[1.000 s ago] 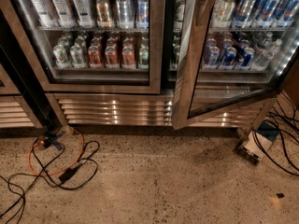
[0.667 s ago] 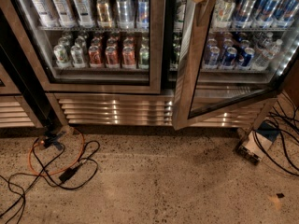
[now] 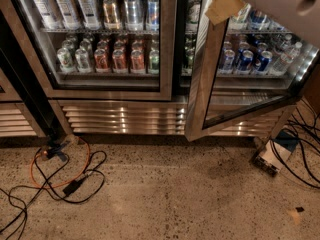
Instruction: Open right fridge door
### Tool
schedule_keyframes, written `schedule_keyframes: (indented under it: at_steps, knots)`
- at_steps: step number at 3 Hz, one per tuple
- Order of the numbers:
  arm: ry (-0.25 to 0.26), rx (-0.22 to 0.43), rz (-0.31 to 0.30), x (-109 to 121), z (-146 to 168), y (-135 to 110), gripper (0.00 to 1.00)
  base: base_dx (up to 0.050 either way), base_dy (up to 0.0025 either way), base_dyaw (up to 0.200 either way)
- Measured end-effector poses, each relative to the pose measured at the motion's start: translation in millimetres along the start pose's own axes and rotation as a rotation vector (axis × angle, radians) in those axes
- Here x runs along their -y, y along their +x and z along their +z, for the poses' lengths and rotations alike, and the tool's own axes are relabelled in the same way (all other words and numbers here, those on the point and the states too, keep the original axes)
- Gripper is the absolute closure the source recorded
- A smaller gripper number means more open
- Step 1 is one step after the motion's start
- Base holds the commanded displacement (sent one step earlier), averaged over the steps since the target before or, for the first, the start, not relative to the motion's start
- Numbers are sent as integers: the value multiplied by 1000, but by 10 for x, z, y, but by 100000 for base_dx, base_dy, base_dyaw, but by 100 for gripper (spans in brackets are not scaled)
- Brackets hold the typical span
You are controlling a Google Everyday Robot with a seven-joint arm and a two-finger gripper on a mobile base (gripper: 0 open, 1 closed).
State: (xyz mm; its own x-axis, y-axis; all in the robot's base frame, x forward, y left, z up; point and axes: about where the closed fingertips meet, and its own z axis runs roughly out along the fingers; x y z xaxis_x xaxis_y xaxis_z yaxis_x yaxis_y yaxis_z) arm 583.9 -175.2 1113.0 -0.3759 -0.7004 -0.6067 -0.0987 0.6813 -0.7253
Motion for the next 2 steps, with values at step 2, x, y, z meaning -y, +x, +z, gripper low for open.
schedule_keyframes:
  at_steps: [2]
  knots:
    - [-65, 44, 77, -86, -130, -134, 0, 0, 0, 0]
